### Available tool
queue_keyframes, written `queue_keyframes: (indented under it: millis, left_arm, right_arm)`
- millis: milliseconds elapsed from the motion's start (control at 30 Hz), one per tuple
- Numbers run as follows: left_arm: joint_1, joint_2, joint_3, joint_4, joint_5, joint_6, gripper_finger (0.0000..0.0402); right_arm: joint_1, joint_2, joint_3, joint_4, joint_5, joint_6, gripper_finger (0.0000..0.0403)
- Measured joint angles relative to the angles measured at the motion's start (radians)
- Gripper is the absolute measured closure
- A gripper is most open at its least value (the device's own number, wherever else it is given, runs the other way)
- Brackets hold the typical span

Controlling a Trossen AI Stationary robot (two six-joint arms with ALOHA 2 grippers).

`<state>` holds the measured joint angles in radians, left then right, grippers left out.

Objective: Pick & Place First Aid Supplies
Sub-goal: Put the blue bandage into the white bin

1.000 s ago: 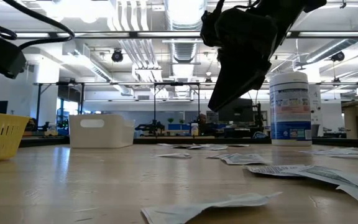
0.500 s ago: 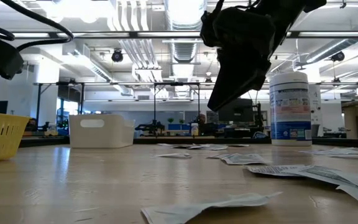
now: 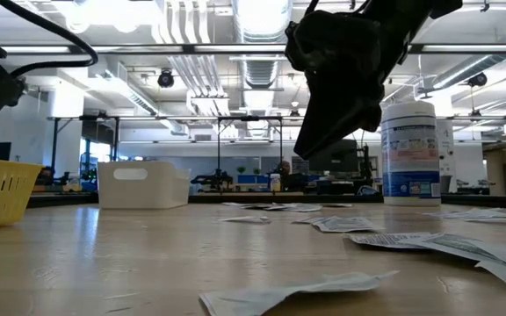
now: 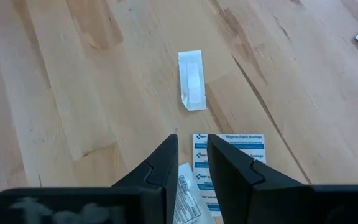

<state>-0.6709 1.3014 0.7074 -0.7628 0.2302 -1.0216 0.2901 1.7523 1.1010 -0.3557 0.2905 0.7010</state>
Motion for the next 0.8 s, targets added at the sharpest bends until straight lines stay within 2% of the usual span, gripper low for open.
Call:
queue_keyframes:
  millis: [233, 400, 633, 800]
  left_arm:
    - [0.032, -0.046, 0.001, -0.003, 0.068, 0.028, 0.0279]
    - [0.059, -0.120, 0.001, -0.005, 0.069, 0.026, 0.0280]
    - [0.100, -0.218, 0.001, -0.004, 0.016, 0.058, 0.0280]
    - [0.145, -0.250, 0.001, 0.029, -0.052, 0.153, 0.0280]
  right_arm:
    - [0.000, 0.000, -0.003, 0.003, 0.000, 0.007, 0.0334]
    - [0.005, 0.000, -0.004, 0.003, -0.001, 0.022, 0.0331]
    - [0.034, 0.000, -0.013, 0.002, -0.003, 0.083, 0.0321]
    - [0.064, 0.000, -0.022, 0.002, -0.002, 0.117, 0.0319]
